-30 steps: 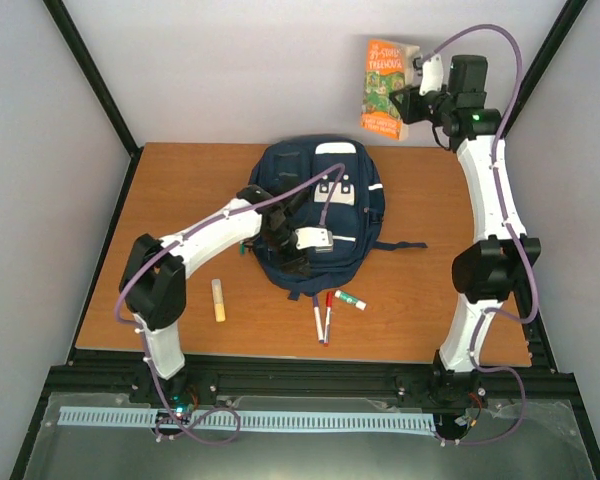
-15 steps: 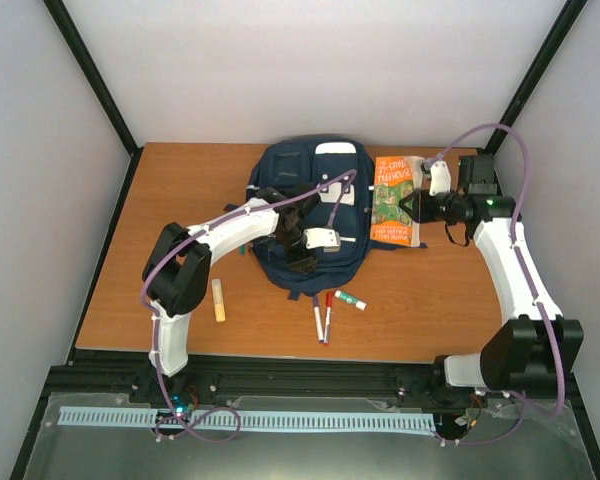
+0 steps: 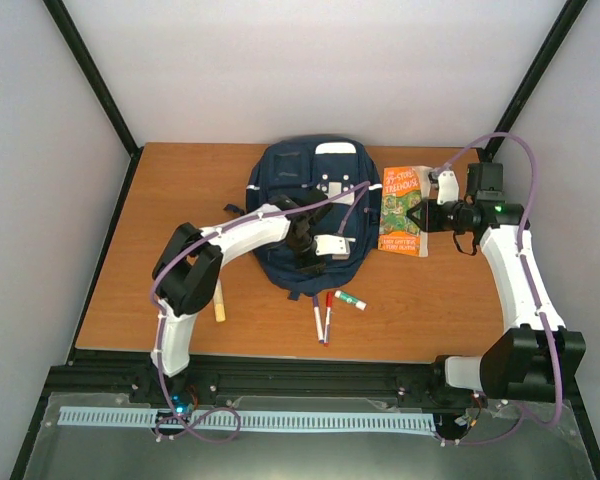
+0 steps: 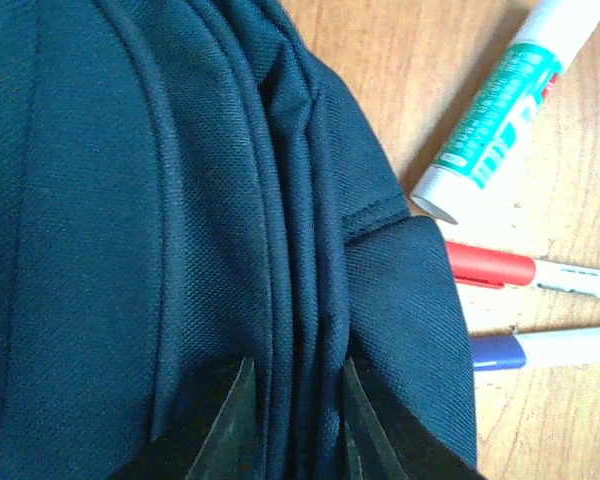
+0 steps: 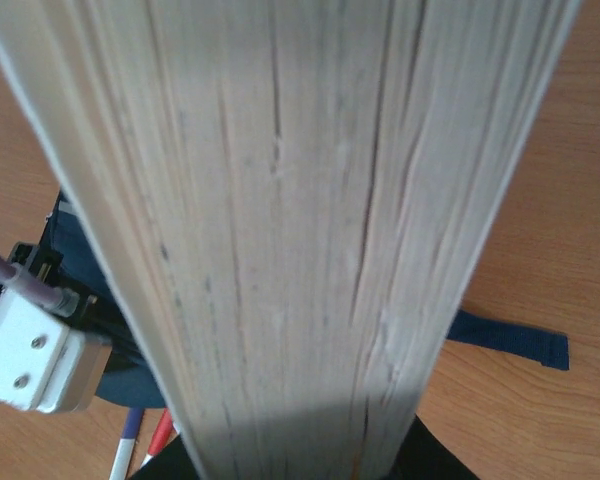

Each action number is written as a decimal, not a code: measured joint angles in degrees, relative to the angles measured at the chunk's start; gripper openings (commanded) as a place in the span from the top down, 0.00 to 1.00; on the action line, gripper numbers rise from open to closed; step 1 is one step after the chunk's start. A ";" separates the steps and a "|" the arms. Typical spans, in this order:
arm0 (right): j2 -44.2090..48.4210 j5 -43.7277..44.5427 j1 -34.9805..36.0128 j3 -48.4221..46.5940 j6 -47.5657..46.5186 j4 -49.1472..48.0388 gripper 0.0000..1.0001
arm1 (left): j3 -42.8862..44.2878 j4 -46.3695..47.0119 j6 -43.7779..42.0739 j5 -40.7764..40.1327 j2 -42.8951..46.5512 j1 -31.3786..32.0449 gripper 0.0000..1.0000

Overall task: Pack the student bag
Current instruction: Place the book in the student bag.

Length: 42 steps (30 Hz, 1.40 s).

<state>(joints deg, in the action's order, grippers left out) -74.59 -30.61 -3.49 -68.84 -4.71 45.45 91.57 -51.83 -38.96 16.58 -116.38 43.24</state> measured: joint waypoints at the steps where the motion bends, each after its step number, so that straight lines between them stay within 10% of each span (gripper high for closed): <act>1: 0.00 -0.07 -0.02 -0.20 -0.15 0.57 0.97 | 0.00 0.22 0.07 -0.24 -0.22 0.00 0.79; 6: 0.11 -0.33 -0.11 -0.55 -0.22 2.43 0.97 | 0.09 0.79 0.24 -1.05 -0.90 0.00 0.59; 18: 1.77 -1.20 -0.13 -0.42 0.94 4.04 0.97 | -0.11 2.58 -0.42 -4.59 -1.11 0.26 0.99; 42: 0.74 -16.00 -3.61 7.37 10.47 11.85 0.97 | 17.64 -3.72 6.03 -7.61 5.01 -0.24 0.99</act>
<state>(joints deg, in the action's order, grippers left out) -73.84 -46.61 -7.09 -61.47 5.76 57.30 109.21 -55.55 -32.93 8.97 -111.37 43.00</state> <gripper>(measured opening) 0.178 0.045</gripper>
